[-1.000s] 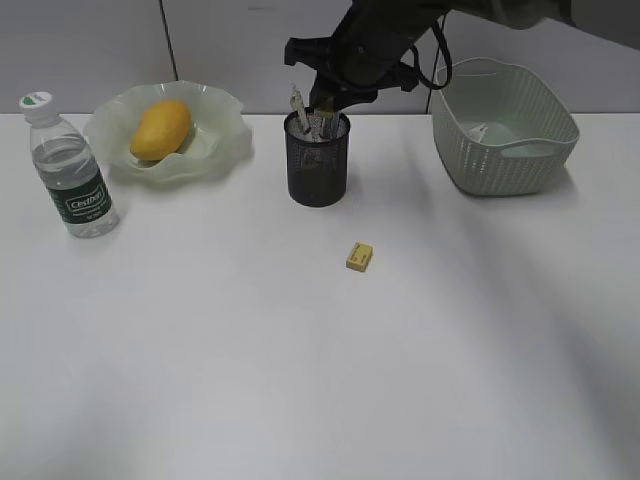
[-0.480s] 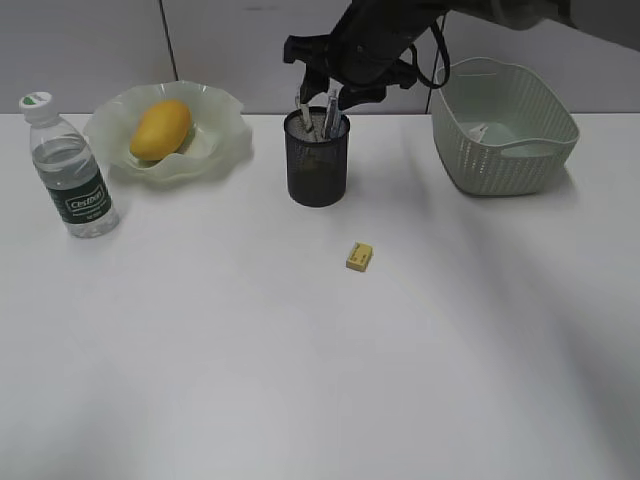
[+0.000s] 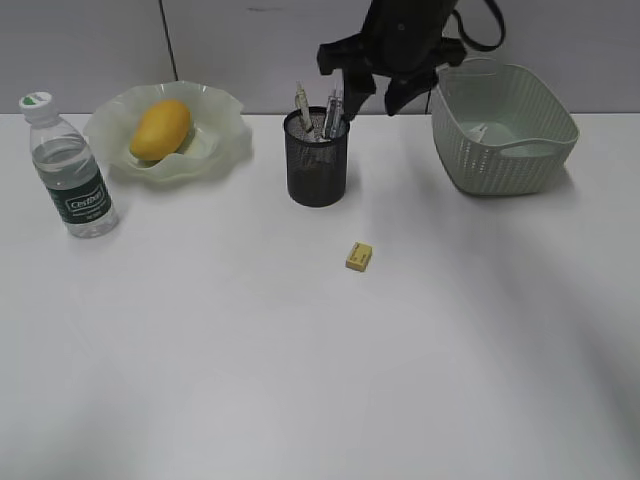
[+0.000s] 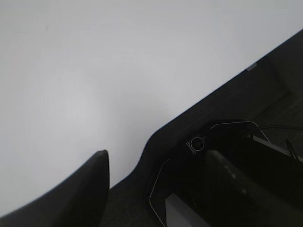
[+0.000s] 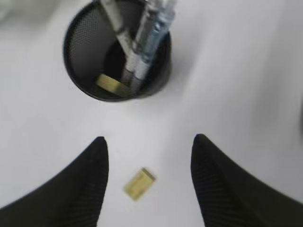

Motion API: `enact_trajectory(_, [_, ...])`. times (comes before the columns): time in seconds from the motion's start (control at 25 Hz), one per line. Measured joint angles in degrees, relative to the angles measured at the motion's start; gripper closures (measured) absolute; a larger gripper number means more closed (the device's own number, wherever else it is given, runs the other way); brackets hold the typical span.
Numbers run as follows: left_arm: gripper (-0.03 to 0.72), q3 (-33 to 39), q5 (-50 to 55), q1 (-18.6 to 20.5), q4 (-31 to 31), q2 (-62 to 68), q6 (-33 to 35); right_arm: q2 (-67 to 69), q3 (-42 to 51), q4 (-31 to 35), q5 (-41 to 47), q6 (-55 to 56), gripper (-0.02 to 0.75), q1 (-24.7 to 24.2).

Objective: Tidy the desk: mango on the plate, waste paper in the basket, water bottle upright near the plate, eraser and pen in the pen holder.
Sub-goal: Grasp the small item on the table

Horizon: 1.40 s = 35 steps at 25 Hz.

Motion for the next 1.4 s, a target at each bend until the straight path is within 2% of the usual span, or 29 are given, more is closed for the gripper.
enact_trajectory(0.2, [0.209, 0.0, 0.0, 0.0, 0.0, 0.0, 0.0, -1.84, -0.19, -3.99, 7.46, -3.72, 0.291, 0.0])
enact_trajectory(0.44, [0.211, 0.0, 0.0, 0.0, 0.0, 0.0, 0.0, -7.43, 2.9, -4.35, 7.81, -6.46, 0.291, 0.0])
enact_trajectory(0.6, [0.211, 0.0, 0.0, 0.0, 0.0, 0.0, 0.0, -14.1, 9.31, -4.36, 7.81, -7.69, 0.291, 0.0])
enact_trajectory(0.8, [0.211, 0.0, 0.0, 0.0, 0.0, 0.0, 0.0, -23.59, 24.83, -3.09, 7.09, -8.63, 0.291, 0.0])
enact_trajectory(1.12, [0.214, 0.0, 0.0, 0.0, 0.0, 0.0, 0.0, -42.39, 57.66, -3.09, -3.84, -8.64, 0.291, 0.0])
enact_trajectory(1.28, [0.214, 0.0, -1.42, 0.0, 0.0, 0.0, 0.0, -51.82, 68.04, -3.09, -5.74, -7.51, 0.291, 0.0])
enact_trajectory(1.4, [0.214, 0.0, -5.22, 0.0, -0.52, 0.0, 0.0, -58.29, 72.46, -2.49, -5.68, -6.66, 0.291, 0.0])
